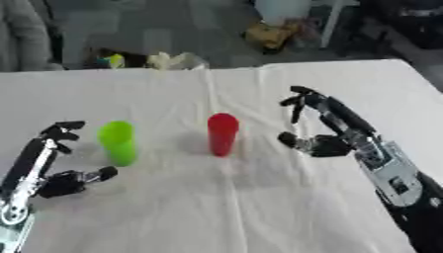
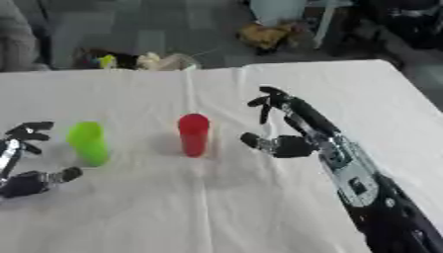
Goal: Pour the contents of one cup into another cup.
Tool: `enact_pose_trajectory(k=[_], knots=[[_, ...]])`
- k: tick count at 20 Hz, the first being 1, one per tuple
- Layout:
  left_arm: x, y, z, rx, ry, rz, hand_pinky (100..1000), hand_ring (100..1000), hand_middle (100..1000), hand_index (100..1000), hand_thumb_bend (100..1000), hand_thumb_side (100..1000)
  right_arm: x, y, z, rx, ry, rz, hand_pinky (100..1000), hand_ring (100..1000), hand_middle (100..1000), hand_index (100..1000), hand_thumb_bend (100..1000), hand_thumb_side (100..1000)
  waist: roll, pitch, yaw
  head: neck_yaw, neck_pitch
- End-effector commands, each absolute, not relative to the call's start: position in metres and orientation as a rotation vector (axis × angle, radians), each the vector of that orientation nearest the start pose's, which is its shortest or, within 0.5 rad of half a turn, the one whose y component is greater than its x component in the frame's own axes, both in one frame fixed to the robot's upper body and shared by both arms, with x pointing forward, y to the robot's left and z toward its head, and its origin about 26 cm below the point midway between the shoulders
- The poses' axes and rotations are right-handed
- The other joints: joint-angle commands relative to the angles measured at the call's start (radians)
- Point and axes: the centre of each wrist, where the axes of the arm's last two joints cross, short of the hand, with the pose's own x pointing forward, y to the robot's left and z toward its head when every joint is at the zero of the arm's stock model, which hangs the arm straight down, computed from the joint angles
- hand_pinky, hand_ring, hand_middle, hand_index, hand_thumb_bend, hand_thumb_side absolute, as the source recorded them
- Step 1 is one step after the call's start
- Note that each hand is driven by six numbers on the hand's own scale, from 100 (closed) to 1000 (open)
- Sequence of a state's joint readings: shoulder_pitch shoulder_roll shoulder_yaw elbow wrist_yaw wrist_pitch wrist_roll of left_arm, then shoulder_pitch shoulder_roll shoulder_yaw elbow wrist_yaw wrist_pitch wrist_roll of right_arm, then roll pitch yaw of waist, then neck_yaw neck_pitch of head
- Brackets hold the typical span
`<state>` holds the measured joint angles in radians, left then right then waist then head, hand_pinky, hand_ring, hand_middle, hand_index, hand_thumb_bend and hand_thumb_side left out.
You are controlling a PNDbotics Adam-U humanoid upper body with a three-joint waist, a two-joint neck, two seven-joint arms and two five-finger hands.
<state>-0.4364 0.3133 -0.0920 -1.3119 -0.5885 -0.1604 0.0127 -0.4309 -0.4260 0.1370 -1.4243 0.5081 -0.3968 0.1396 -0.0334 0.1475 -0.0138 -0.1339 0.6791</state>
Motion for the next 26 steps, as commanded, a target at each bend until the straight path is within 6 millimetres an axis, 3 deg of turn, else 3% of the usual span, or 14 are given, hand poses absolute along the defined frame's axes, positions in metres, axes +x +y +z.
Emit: enact_pose_trajectory(k=[1, 26], knots=[[0.39, 0.27, 0.076, 0.654, -1.809, -0.886, 619, 751, 792, 878, 901, 587, 0.38, -0.287, 0.116, -0.507, -2.011, 1.188, 951, 1000, 474, 828, 510, 794, 0.001, -0.011, -0.003, 0.001, -0.007], [0.419, 0.253, 0.069, 0.686, -1.808, -0.818, 598, 725, 759, 856, 885, 568, 0.38, -0.283, 0.116, -0.491, -2.02, 1.196, 951, 1000, 473, 829, 503, 799, -0.008, -0.001, -0.033, 0.012, -0.013]])
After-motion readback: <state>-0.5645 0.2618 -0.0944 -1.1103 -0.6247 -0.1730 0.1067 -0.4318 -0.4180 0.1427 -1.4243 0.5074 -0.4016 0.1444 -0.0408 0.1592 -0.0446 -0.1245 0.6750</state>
